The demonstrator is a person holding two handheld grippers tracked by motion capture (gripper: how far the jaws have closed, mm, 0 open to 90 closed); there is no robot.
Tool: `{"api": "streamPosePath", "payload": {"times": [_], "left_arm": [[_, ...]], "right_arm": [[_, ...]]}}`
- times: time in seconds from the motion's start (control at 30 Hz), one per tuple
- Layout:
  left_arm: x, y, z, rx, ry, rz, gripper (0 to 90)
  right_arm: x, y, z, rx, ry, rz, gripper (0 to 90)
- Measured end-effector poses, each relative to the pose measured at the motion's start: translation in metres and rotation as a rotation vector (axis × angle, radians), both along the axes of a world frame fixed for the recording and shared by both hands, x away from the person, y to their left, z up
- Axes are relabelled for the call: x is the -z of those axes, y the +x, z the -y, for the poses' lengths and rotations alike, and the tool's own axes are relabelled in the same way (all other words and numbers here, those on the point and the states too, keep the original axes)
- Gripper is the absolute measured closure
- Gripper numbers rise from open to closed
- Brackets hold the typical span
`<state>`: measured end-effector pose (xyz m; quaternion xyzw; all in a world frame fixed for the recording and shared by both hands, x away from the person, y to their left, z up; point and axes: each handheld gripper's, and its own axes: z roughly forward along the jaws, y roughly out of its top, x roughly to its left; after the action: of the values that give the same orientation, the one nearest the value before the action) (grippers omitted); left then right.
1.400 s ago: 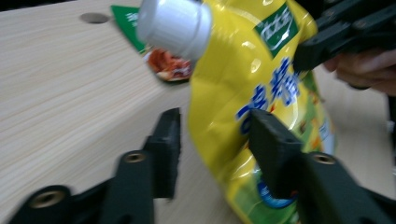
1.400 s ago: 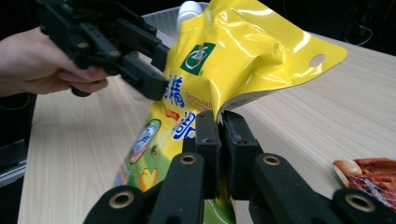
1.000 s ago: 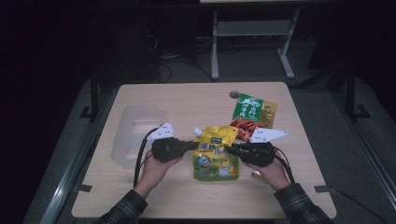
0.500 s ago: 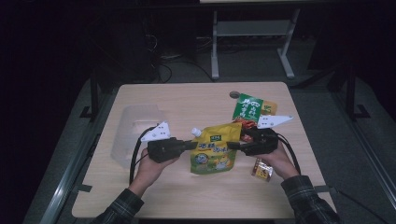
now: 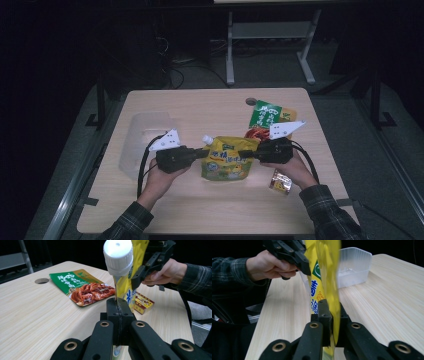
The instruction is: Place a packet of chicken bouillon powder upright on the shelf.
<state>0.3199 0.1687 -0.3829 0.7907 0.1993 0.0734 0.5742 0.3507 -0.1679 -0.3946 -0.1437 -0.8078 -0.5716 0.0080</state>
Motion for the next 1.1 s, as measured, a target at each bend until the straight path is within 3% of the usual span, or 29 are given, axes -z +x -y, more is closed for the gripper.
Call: {"api": "streamPosePath", "payload": {"times": [0.1, 0.17, 0.33, 0.43, 0.8, 1.1], "left_arm": [[0.0, 0.0, 0.0, 0.0, 0.005, -0.001, 89.2], [-0.001, -0.001, 0.001, -0.013, 0.036, -0.001, 86.6], [-0.001, -0.008, -0.001, -0.109, 0.102, -0.007, 54.0], [0.001, -0.02, -0.004, -0.156, 0.146, -0.006, 42.9], [0.03, -0.056, -0.012, -0.141, 0.281, -0.079, 28.8], [0.051, -0.07, -0.007, -0.136, 0.329, -0.142, 23.1]], "right_arm": [[-0.002, -0.001, 0.0, -0.013, 0.008, 0.005, 89.5], [-0.003, -0.003, 0.001, -0.014, 0.005, 0.002, 89.8], [-0.009, -0.007, 0.002, -0.008, 0.017, 0.011, 90.0], [-0.014, -0.008, 0.004, 0.038, 0.019, -0.011, 90.0], [-0.036, -0.016, -0.013, 0.212, 0.003, -0.017, 90.0], [-0.053, -0.014, -0.037, 0.246, 0.023, -0.019, 90.0]]}}
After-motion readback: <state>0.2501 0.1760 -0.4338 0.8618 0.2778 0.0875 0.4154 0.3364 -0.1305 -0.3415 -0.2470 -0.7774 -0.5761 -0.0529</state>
